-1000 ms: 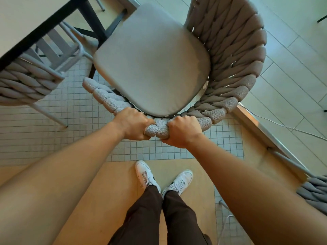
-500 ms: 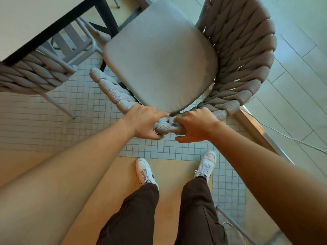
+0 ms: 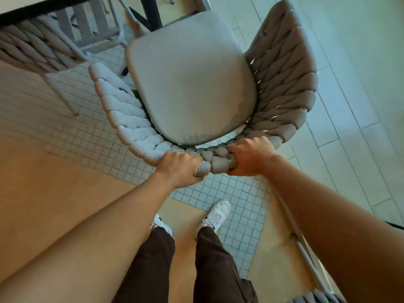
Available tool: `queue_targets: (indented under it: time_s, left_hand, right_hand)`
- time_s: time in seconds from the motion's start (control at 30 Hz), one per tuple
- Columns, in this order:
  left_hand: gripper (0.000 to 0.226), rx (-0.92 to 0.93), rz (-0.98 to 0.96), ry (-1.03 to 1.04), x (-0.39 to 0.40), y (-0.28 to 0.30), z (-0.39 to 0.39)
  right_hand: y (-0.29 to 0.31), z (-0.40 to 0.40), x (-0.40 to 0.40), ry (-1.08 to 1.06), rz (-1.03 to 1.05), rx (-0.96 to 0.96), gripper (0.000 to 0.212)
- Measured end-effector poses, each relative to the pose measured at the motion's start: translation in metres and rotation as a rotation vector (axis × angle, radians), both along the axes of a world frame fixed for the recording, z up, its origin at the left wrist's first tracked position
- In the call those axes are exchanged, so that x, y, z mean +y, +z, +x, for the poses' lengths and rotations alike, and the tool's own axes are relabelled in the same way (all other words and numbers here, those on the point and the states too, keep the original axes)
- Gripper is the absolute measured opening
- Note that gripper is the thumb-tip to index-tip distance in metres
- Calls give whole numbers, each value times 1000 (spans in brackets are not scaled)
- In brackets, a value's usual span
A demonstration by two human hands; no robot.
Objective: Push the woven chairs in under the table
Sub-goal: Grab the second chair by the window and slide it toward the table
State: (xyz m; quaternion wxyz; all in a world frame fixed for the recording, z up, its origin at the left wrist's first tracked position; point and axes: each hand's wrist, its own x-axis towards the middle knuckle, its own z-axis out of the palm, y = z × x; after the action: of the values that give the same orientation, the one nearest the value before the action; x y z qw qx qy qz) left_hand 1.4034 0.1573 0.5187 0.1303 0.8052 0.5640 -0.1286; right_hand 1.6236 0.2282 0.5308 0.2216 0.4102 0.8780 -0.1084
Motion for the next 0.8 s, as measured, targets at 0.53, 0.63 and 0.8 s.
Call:
queue_targets:
  time_s: [0.53, 0.63, 0.8]
  left_hand:
    - [45, -31, 1, -80, 31, 7, -64]
    - [45, -19, 2, -105, 30, 7, -72]
    - [50, -21, -26, -136, 23, 5, -94]
  right_hand:
    - [-9, -49, 22, -29, 115, 99, 66]
    - [-6, -55, 15, -57, 118, 120, 69]
    - [-2, -71, -3, -77, 132, 253, 55]
